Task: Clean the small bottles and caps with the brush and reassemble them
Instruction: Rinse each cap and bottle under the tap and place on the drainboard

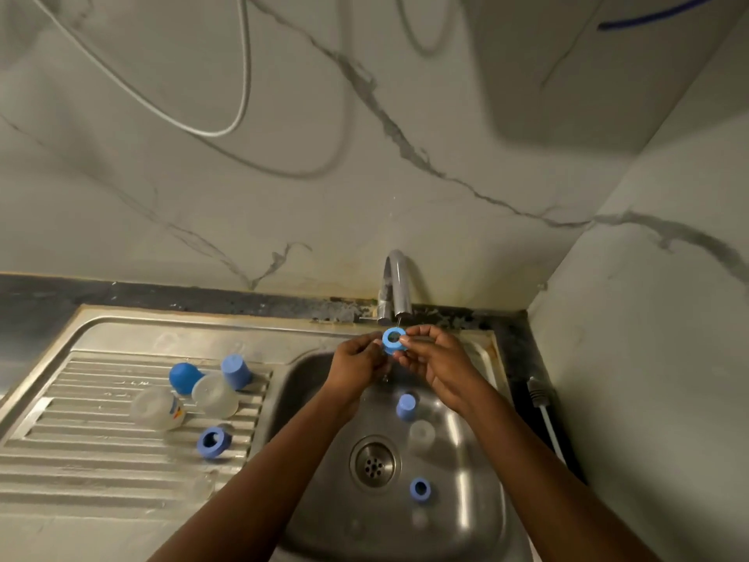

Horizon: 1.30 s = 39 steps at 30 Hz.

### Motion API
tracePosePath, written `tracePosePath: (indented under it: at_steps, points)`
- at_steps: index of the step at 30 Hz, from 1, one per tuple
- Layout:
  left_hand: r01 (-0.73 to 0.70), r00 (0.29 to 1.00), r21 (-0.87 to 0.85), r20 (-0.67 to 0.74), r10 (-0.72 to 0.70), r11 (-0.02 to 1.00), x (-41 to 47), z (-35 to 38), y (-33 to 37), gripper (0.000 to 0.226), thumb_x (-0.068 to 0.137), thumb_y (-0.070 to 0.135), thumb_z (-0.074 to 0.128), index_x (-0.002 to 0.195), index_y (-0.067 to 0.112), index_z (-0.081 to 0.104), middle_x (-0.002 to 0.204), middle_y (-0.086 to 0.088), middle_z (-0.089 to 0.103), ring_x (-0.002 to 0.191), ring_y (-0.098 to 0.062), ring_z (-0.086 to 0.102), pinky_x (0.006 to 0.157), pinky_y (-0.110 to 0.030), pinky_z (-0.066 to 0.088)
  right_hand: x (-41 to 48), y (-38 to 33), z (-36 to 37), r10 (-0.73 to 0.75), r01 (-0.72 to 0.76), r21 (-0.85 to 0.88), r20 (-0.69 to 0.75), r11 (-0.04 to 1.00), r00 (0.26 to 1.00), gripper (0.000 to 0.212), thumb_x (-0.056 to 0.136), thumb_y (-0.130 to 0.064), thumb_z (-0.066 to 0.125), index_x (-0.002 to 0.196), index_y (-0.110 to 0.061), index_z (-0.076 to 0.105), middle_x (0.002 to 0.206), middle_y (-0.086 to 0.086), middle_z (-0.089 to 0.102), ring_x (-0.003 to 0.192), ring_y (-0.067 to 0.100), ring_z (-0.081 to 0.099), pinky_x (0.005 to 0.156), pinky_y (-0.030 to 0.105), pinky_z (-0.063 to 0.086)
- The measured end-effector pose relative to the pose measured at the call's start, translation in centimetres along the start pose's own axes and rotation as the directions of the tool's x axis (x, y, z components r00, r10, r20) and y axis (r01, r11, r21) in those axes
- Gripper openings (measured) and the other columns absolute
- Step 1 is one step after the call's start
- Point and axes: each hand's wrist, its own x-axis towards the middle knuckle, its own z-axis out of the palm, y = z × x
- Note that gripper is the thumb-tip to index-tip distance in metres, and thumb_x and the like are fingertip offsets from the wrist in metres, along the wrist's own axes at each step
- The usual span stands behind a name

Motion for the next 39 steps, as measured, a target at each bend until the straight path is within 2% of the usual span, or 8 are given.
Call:
tracePosePath:
  at_steps: [6, 14, 19, 23, 27, 34, 37, 39]
  points:
    - [0.061, 0.995, -0.185, -0.062, -0.073, 0.981, 1.3, 0.4, 0.5, 0.024, 0.109, 0.011, 0.054, 0.118, -0.001, 0.073, 0.113, -0.029, 0.074, 0.091, -0.029, 0.069, 0.085, -0.035, 0.06, 0.9, -1.7, 0.4, 0.008, -0.01, 0.052, 0.033, 0.999, 0.999, 0.016, 0.104, -0.002, 0.053, 0.118, -0.001, 0.062, 0.106, 0.023, 0.075, 0.081, 0.028, 0.074, 0.071, 0.031, 0.064]
    - [0.084, 0.995, -0.368, -0.023, -0.1, 0.926, 1.3, 0.6, 1.3, 0.028, 0.11, 0.01, 0.051, 0.123, -0.009, 0.067, 0.109, -0.03, 0.074, 0.092, -0.031, 0.076, 0.087, -0.035, 0.064, 2.4, -0.2, 1.5, -0.182, 0.166, -0.306, -0.024, 0.937, 0.983, 0.047, 0.08, -0.025, 0.09, 0.118, -0.014, 0.064, 0.101, 0.008, 0.079, 0.084, 0.026, 0.077, 0.075, 0.037, 0.062]
    - [0.099, 0.994, -0.421, -0.006, -0.112, 0.901, 1.2, 0.6, 1.5, 0.031, 0.11, 0.014, 0.052, 0.126, -0.008, 0.067, 0.11, -0.028, 0.074, 0.098, -0.032, 0.075, 0.091, -0.037, 0.064, 2.4, -0.5, 2.5, -0.232, 0.183, -0.338, -0.111, 0.923, 0.966, 0.028, 0.088, -0.03, 0.082, 0.109, -0.015, 0.071, 0.096, 0.005, 0.08, 0.081, 0.02, 0.077, 0.076, 0.034, 0.064]
    - [0.108, 0.993, -0.384, 0.001, -0.116, 0.917, 0.9, 0.7, 1.3, 0.032, 0.111, 0.018, 0.05, 0.128, -0.003, 0.066, 0.114, -0.026, 0.073, 0.097, -0.029, 0.073, 0.094, -0.038, 0.061, 2.5, 0.0, 2.0, -0.204, 0.167, -0.233, -0.144, 0.958, 0.968, 0.008, 0.099, -0.018, 0.067, 0.102, -0.011, 0.071, 0.099, 0.017, 0.077, 0.077, 0.024, 0.071, 0.074, 0.04, 0.059]
    - [0.111, 0.993, -0.369, 0.0, -0.12, 0.923, 0.5, 1.1, 0.6, 0.033, 0.112, 0.02, 0.047, 0.126, -0.001, 0.068, 0.11, -0.024, 0.074, 0.093, -0.027, 0.072, 0.092, -0.037, 0.059, 2.6, 0.3, 1.4, -0.249, 0.176, -0.363, -0.165, 0.915, 0.954, 0.012, 0.101, -0.025, 0.065, 0.099, -0.015, 0.071, 0.093, 0.009, 0.078, 0.08, 0.024, 0.071, 0.078, 0.042, 0.06]
    - [-0.075, 0.997, -0.006, -0.035, 0.075, 0.997, 0.6, 1.4, 0.4, 0.027, 0.11, 0.021, 0.055, 0.109, 0.005, 0.076, 0.094, -0.018, 0.074, 0.088, -0.032, 0.067, 0.084, -0.038, 0.058, 2.1, 0.0, 1.8, -0.233, 0.131, -0.654, -0.072, 0.745, 0.97, 0.052, 0.077, -0.075, 0.072, 0.098, -0.028, 0.064, 0.092, -0.007, 0.076, 0.082, 0.013, 0.074, 0.074, 0.036, 0.062]
    - [-0.17, 0.985, 0.191, 0.001, 0.173, 0.967, 0.6, 1.6, 0.9, 0.024, 0.109, 0.023, 0.056, 0.108, 0.011, 0.077, 0.096, -0.017, 0.076, 0.09, -0.033, 0.072, 0.084, -0.039, 0.059, 2.1, -0.8, 2.1, -0.272, 0.152, -0.722, -0.052, 0.675, 0.961, 0.027, 0.099, -0.048, 0.062, 0.1, -0.023, 0.071, 0.09, -0.004, 0.073, 0.082, 0.014, 0.07, 0.078, 0.036, 0.059]
    - [-0.188, 0.982, 0.188, 0.015, 0.189, 0.964, 0.3, 1.7, 1.5, 0.024, 0.11, 0.019, 0.054, 0.111, 0.011, 0.076, 0.097, -0.012, 0.078, 0.094, -0.03, 0.075, 0.087, -0.038, 0.061, 1.8, -1.2, 2.7, -0.213, 0.126, -0.604, -0.074, 0.787, 0.974, 0.023, 0.105, -0.028, 0.055, 0.108, -0.015, 0.073, 0.091, 0.004, 0.074, 0.08, 0.018, 0.07, 0.074, 0.035, 0.06]
